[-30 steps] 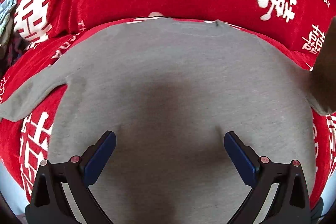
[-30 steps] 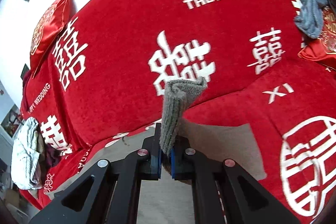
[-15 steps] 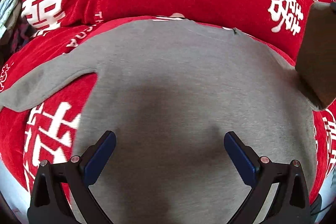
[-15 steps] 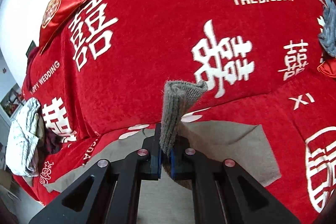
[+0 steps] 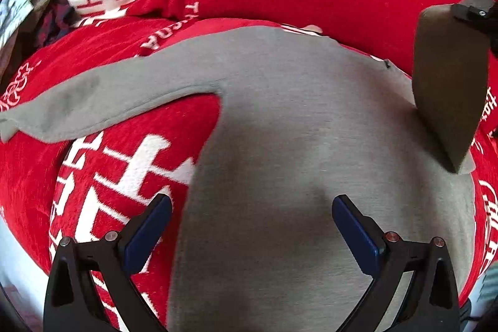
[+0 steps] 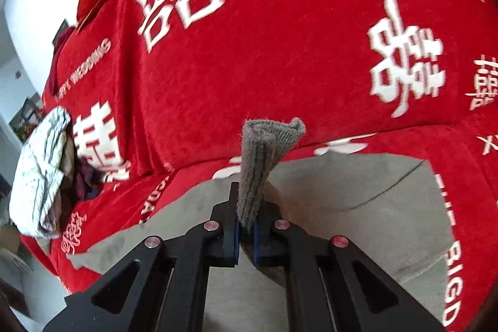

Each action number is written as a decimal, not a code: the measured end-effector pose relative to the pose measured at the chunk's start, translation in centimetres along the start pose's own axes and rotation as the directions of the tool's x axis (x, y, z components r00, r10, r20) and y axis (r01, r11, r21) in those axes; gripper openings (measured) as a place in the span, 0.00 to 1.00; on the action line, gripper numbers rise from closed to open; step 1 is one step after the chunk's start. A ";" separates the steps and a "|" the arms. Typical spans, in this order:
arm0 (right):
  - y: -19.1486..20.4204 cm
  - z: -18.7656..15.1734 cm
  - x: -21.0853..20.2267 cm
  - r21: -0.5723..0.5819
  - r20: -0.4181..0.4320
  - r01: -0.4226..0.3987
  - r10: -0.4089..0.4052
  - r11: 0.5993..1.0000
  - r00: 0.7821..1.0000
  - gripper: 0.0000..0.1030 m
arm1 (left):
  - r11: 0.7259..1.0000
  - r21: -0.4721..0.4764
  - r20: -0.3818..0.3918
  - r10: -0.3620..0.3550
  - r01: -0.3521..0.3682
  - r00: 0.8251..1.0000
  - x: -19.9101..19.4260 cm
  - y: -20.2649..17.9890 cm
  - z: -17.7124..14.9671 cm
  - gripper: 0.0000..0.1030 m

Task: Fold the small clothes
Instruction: 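Carry the held sleeve across the sweater body with the right tool, then lay the sleeve on the sweater body and open the right tool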

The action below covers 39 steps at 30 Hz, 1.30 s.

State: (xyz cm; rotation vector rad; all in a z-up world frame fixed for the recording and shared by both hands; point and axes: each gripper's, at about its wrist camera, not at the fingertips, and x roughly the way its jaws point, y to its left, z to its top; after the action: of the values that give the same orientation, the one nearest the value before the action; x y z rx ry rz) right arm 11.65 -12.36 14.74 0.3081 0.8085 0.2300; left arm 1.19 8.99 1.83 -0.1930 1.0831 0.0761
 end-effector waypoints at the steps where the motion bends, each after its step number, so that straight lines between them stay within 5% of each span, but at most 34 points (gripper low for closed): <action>1: 0.4 -0.2 0.4 -0.008 -0.009 0.000 0.000 1.000 1.000 0.06 | 1.000 -0.007 -0.003 0.000 0.000 1.000 0.1 0.3 -0.1 1.00; 19: 5.3 -6.4 9.0 -0.208 -0.229 0.068 -0.117 0.976 0.966 0.08 | 0.995 -0.093 -0.003 -0.026 0.025 1.000 -0.4 3.2 -1.1 1.00; 23: 6.4 -7.1 10.0 -0.233 -0.304 -0.005 -0.068 0.972 0.950 0.17 | 0.992 -0.118 0.003 -0.033 0.033 0.999 -0.9 3.9 -1.8 1.00; 25: 7.2 -7.1 9.5 -0.239 -0.311 -0.066 -0.012 0.969 0.950 0.30 | 0.992 -0.122 0.005 -0.029 0.030 1.000 -1.2 4.1 -2.2 1.00; 28: 7.6 -6.2 8.0 -0.213 -0.297 -0.159 0.091 0.964 0.951 0.50 | 0.991 -0.134 0.006 -0.025 0.025 1.000 -1.7 4.6 -2.5 1.00; 30: 6.4 -5.0 5.7 -0.191 -0.243 -0.174 0.125 0.966 0.962 0.54 | 0.991 -0.134 0.006 -0.020 0.021 1.000 -1.8 4.5 -2.4 1.00; 33: 2.6 -3.8 3.5 -0.174 -0.181 -0.066 0.033 0.982 0.983 0.61 | 0.993 -0.116 0.017 -0.025 0.027 1.000 -2.3 3.5 -1.6 1.00; 35: -1.1 -3.3 2.6 -0.173 -0.142 0.077 -0.103 0.982 0.984 0.61 | 0.995 -0.087 0.028 -0.037 0.040 0.999 -2.5 2.0 -0.7 1.00; 39: -9.1 -3.4 2.2 -0.119 -0.165 0.294 -0.311 0.948 0.936 0.61 | 0.998 0.001 0.048 -0.065 0.065 0.997 -2.2 -2.9 1.5 1.00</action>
State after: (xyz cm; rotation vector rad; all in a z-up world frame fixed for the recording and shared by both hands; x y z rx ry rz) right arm 11.36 -19.56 7.80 0.0721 1.0109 0.0045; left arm 1.89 6.49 4.83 -0.2259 1.0276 0.0222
